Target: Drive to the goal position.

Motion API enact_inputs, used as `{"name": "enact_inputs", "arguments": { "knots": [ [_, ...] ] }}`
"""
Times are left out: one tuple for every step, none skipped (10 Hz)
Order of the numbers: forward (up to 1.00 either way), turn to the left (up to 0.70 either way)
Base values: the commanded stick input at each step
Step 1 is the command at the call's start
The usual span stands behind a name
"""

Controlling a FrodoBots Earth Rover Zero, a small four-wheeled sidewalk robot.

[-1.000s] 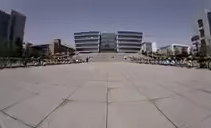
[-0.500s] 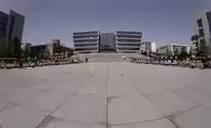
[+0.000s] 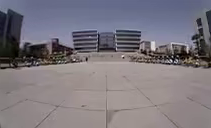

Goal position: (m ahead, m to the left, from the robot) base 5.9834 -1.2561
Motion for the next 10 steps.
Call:
{"name": "enact_inputs", "arguments": {
  "knots": [
    [1.00,0.00],
    [1.00,0.00],
    [1.00,0.00],
    [1.00,0.00],
    [1.00,0.00],
    [1.00,0.00],
    [1.00,0.00],
    [1.00,0.00],
    [1.00,0.00],
    [1.00,0.00]
  ]
}}
